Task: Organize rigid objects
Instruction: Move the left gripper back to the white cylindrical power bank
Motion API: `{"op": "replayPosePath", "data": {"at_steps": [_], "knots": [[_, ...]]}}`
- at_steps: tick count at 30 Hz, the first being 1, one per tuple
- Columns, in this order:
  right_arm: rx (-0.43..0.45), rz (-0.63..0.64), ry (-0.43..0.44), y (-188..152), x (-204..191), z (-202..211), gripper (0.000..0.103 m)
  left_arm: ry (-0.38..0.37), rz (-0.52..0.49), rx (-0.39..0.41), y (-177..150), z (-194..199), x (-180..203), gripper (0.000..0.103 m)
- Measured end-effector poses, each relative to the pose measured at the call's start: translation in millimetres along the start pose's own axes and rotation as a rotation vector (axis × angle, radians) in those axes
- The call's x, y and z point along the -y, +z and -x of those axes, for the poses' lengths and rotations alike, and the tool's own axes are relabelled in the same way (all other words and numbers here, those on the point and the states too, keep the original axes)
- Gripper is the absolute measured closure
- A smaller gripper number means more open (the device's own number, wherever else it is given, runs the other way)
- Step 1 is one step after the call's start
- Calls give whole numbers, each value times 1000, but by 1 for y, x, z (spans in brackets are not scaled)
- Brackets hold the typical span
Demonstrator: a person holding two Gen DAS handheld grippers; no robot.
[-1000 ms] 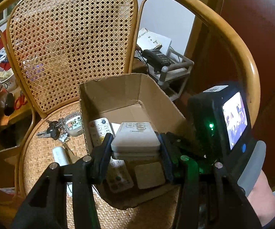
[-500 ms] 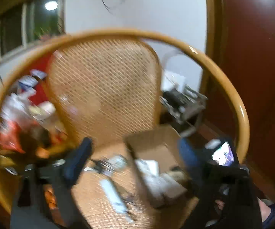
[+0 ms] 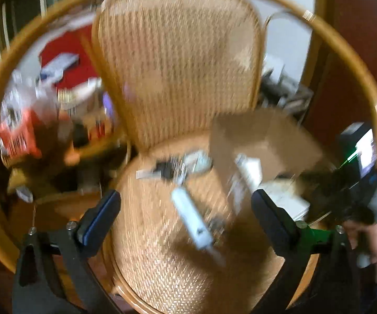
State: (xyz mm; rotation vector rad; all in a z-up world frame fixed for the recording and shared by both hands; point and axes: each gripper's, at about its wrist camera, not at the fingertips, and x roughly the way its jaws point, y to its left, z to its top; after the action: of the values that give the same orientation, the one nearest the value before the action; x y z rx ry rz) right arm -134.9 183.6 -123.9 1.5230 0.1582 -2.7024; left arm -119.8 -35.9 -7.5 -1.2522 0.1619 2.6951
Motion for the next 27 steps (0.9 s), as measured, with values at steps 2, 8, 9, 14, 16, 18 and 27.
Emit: {"op": "replayPosePath", "data": {"at_steps": [2, 8, 9, 14, 16, 18, 27], "knots": [[0, 0, 0, 1, 0, -1, 97, 11, 17, -51, -14, -24, -4, 8], [0, -1, 0, 0, 0, 0, 97, 71, -7, -123, -39, -82, -3, 8], [0, -1, 0, 0, 0, -1, 97, 50, 10, -139, -40, -89, -4, 8], [0, 0, 0, -1, -1, 0, 97, 52, 15, -166, -45, -112, -2, 9], [0, 0, 0, 0, 0, 0, 97, 45, 32, -164, -47, -120, -5, 9], [0, -1, 0, 0, 0, -1, 97, 49, 36, -147, -48, -127, -7, 7], [5, -6, -3, 5, -1, 1, 97, 27, 122, -159, -50, -145, -23, 0]]}}
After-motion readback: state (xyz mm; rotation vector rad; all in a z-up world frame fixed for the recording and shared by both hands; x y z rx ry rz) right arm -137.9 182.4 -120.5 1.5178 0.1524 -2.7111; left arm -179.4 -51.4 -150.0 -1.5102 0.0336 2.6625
